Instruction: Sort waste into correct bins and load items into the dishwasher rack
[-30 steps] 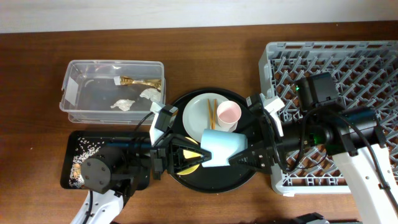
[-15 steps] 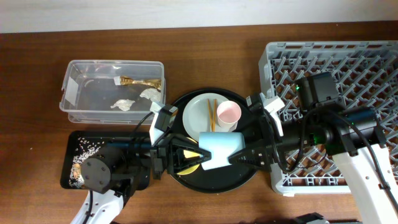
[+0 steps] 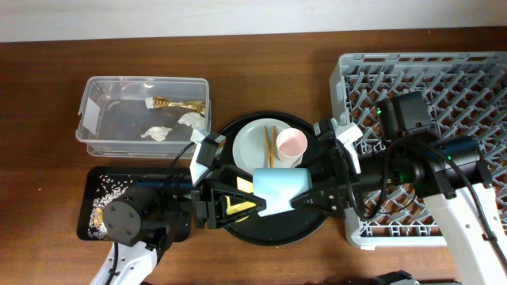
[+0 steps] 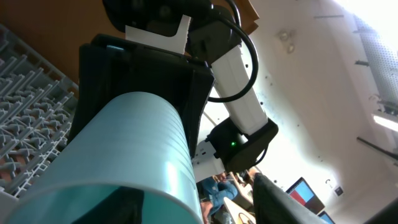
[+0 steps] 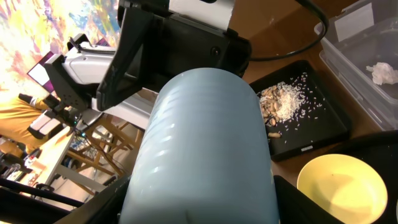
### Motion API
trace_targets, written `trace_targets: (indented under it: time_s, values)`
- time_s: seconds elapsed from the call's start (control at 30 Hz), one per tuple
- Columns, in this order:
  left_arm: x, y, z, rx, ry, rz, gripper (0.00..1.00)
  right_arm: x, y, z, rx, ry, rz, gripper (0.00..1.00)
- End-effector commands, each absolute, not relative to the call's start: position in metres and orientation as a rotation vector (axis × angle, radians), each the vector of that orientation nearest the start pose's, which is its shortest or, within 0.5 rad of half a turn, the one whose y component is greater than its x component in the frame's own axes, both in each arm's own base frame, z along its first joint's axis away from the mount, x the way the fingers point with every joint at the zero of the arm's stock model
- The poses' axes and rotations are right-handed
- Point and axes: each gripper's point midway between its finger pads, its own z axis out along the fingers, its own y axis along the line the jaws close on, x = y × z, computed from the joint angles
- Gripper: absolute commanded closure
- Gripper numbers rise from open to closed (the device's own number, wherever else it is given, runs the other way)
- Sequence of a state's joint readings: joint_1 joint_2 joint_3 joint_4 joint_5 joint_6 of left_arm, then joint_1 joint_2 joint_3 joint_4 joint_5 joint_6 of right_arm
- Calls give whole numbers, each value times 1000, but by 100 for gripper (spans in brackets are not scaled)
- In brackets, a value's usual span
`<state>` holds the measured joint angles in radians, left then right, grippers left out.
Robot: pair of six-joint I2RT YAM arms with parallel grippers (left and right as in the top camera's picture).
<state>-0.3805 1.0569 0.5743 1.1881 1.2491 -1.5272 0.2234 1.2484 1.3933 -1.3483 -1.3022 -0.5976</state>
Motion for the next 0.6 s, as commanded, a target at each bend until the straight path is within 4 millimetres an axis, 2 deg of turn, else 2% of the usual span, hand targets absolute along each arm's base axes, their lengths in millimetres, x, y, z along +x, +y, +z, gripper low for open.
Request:
trace_targets:
  time_s: [0.0,0.13,0.37,0.57]
  values:
    - [154,-238,375,748,1539,-2025,39,172,209,347,-1133,1840,1494,40]
    - [154,-238,375,752,1535,-2020,36,177,209,346,-1117,1856,1483,41]
    - [154,-238,375,760,1527,-2011,36,209,205,331,-964,2052,1334,43]
    - [154,-238,375,762,1525,-2009,35,234,191,309,-818,2227,1128,45]
